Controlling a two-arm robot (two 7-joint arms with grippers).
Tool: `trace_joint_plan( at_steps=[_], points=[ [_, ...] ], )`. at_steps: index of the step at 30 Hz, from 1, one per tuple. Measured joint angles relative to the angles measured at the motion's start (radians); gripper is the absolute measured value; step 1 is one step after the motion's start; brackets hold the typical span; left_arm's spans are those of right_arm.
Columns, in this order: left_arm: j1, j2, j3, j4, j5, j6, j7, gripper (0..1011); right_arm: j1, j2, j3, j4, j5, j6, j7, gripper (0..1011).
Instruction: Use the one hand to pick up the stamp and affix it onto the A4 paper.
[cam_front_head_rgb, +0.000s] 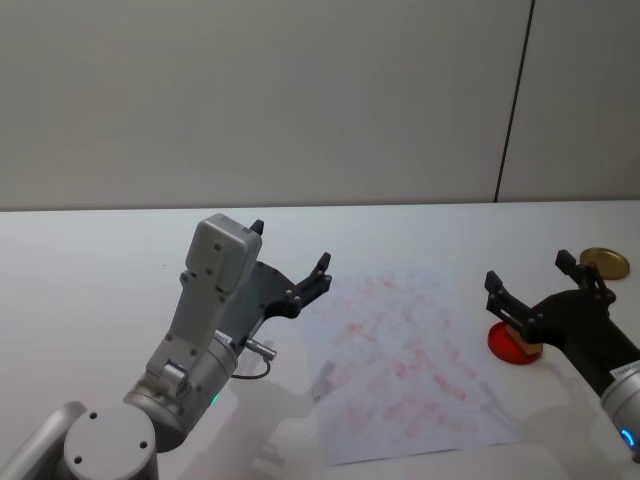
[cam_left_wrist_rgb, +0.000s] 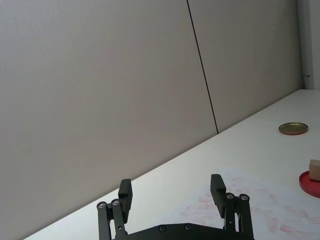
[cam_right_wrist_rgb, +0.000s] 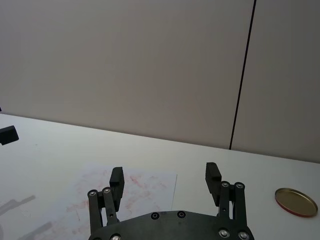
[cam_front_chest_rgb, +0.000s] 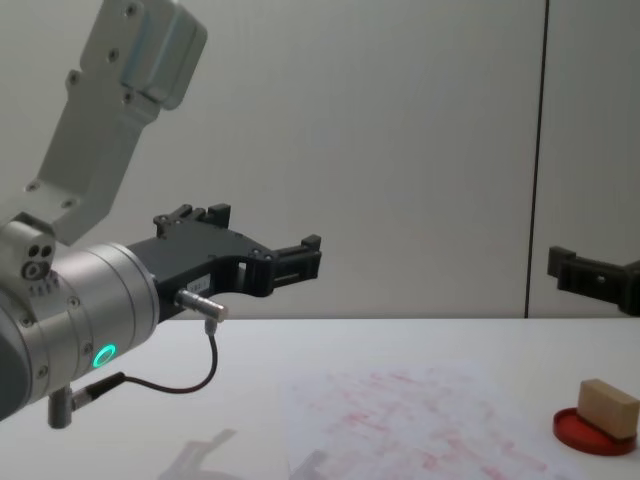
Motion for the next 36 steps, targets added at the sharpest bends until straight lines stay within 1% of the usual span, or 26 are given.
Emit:
trace_joint_plan(
  at_steps=[23,28,31,36],
  points=[
    [0.0,0.0,0.0,0.0,0.0,0.0,0.0,993,0.002,0.0,0.0,0.002,0.0,0.001,0.001,1001],
    [0.0,0.0,0.0,0.0,0.0,0.0,0.0,993,0.009,0.0,0.005,0.014,0.008,0.016,0.009,1001],
    [0.0,0.0,0.0,0.0,0.0,0.0,0.0,993,0.018,0.001,0.01,0.033,0.013,0.034,0.021,1001],
    [0.0,0.0,0.0,0.0,0.0,0.0,0.0,993,0.027,0.003,0.014,0.056,0.014,0.047,0.032,1001]
  ],
)
